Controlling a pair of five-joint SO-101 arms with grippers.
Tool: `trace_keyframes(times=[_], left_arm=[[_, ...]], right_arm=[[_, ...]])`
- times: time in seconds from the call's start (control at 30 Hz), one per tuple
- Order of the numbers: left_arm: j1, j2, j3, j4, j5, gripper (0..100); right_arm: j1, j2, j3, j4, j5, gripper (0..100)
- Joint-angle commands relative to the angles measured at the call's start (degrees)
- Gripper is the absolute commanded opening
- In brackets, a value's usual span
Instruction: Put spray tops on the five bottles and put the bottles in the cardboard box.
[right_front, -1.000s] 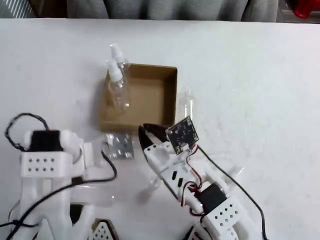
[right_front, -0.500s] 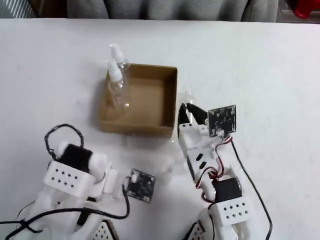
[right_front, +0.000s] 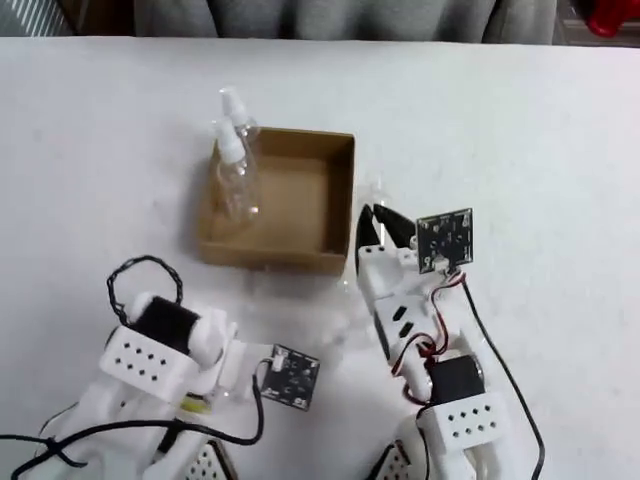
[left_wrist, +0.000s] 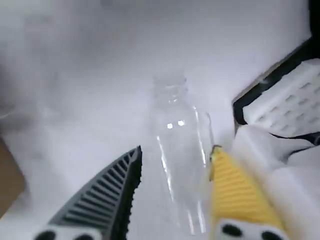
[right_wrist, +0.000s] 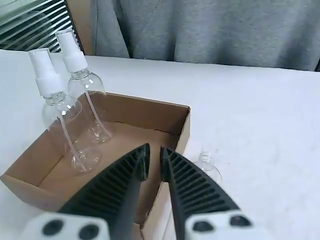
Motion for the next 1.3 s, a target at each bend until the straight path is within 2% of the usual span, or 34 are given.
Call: trace_keyframes(times=[0.0,0.1,0.37,0.5,0.77,0.93,1.1,1.27], left_arm=[[0.57,-0.22,4.48,-1.58,0.88,29],[0.48,-0.22,6.59,-3.87,0.97,29],[-4.88,-0.22,11.34,-8.70,0.88,29],[-4.97,-0.22,14.51,-11.69,0.97,29],[-4.62,0.13,14.77,-12.31,1.05,28],[-4.00,0.22,16.44,-16.53,8.70,29],[-1.80,0.04,16.62,-17.32,14.42,28],[-2.07,0.22,17.05,-18.11,15.38,28]], right_arm=[[-0.92,-0.04,-3.34,0.13,0.70,1.9],[-2.15,-0.04,-3.25,0.31,0.70,1.9],[-2.33,-0.04,-3.25,0.31,0.70,1.9],[-2.33,-0.04,-3.25,0.31,0.70,1.9],[-2.42,-0.04,-3.25,0.31,0.70,1.9],[-2.42,-0.04,-3.08,0.40,0.70,1.9],[-2.42,-0.04,-2.73,0.31,0.70,1.9],[-2.42,-0.04,-2.73,0.31,0.70,1.9]])
